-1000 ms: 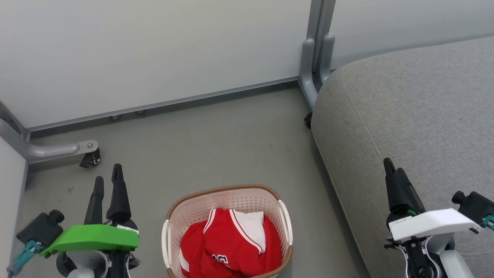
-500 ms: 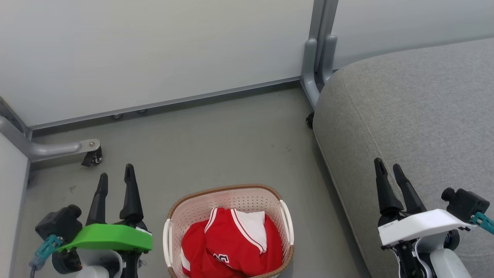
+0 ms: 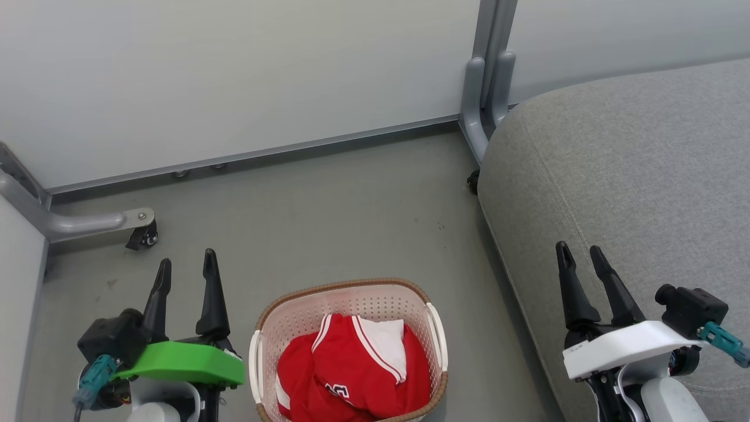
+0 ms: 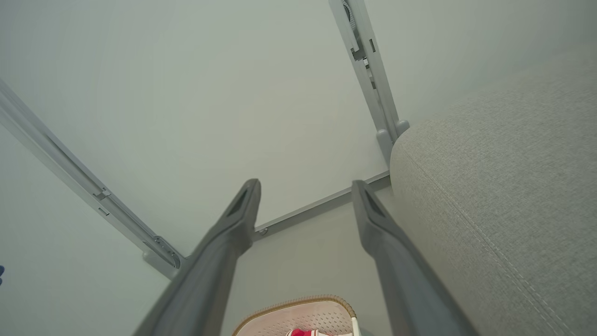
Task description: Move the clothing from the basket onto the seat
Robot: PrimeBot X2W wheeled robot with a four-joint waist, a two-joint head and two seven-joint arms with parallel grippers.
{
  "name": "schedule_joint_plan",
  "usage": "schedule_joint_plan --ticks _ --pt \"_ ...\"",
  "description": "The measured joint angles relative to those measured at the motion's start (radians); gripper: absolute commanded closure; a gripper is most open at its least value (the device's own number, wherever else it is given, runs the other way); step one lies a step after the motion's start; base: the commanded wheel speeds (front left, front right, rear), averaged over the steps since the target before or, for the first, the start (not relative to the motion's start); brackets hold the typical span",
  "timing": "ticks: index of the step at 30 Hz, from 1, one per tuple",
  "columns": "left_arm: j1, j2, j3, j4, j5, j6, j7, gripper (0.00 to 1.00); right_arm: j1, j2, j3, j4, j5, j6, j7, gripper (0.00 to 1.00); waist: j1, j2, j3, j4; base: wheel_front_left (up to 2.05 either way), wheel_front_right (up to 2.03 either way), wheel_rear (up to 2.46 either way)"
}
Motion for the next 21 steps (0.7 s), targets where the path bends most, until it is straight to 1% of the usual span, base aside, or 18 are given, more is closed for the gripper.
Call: schedule_joint_plan --ticks 7,21 --pt "0.001 0.0 -0.01 -0.002 0.059 0.002 -0.014 0.0 0.0 -0.001 0.009 0.0 -0.063 0.0 -0.013 0.0 0.0 0.0 0.001 0.002 0.0 0.0 0.0" --pt "0.001 0.002 -0.026 -0.002 0.17 0.022 -0.043 0.0 -0.003 -0.001 0.023 0.004 -0.172 0.0 -0.042 0.0 0.0 0.0 0.007 0.007 0.0 0.0 0.0"
